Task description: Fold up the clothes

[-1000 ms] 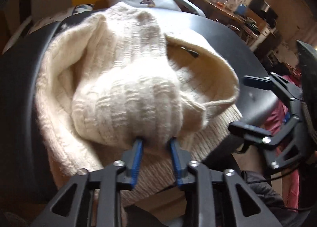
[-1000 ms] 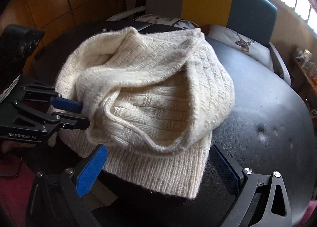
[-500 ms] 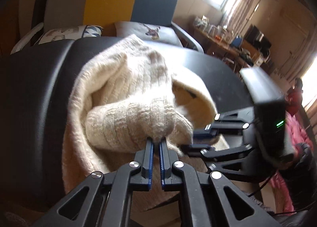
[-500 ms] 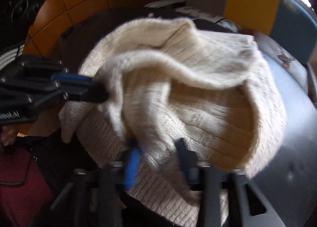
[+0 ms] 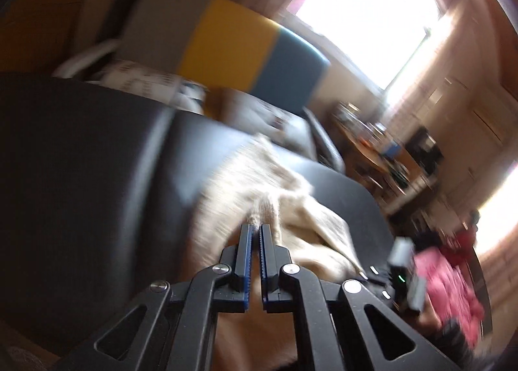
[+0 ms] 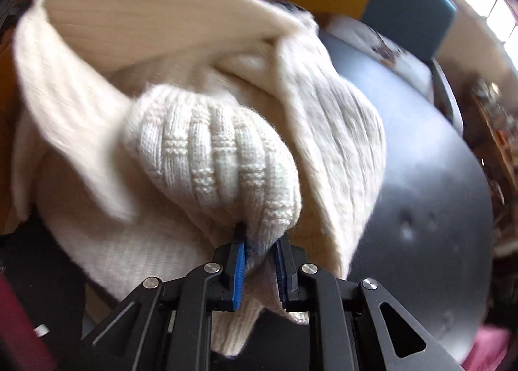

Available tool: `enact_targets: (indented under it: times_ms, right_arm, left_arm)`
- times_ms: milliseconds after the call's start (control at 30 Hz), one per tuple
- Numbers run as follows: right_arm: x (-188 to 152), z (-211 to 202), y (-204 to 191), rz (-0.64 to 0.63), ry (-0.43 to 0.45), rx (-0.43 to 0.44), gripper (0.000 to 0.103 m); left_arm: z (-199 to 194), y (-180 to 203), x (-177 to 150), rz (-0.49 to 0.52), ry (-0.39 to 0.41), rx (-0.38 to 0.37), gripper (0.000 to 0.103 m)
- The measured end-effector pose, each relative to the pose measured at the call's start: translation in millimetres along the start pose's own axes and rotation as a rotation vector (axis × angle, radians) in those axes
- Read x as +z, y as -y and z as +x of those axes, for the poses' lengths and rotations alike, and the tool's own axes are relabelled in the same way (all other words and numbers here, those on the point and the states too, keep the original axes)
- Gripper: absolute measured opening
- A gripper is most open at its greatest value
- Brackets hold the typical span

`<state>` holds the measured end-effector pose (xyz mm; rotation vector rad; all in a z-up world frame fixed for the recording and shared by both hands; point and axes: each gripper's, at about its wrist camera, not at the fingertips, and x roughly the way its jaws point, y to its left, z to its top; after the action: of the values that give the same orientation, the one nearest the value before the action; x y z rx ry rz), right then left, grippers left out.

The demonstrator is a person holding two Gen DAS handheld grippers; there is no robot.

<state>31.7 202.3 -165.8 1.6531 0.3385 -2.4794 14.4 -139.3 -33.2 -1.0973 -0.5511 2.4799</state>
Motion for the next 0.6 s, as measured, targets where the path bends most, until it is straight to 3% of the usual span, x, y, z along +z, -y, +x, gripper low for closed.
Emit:
enact_targets:
  times_ms: [100,233,333,400,500,600]
  right_arm:
    - [-2.0,2.2,5.6,0.047,0.011,0.004,0.022]
    - [-3.4,2.6,5.2,0.063,0.02,-0.018,0.026]
    - [-3.4,3.4,6.5,0.085,0.019,-0.037,0.033]
    - [-3.5,3.9,7.4,0.101,0.019,-0.048,0.048]
    - [-5.1,4.9,7.6,0.138,0.023,-0.039,0.051]
    - [-5.2,4.1,2.5,0.148,0.031,-0.043,0.053]
  left_arm:
    - [5.3,-47.4,16.6,-0.065,0.005,0.161,0.0]
    - [9.0,-87.6,18.8,-0.126,-0.042,0.234,0.001]
    - [3.3,-84.7,10.3,-0.131,-0.086,0.097,0.014]
    - [-2.1,-63.3,4.4,-0.063,-0.104,0.038,0.02]
    - [-8.2,-23.2,-4.4,0.058,-0.119,-0.032,0.033]
    - [0.5,12.8,-13.3,0.119,-0.204,-0.126,0.039]
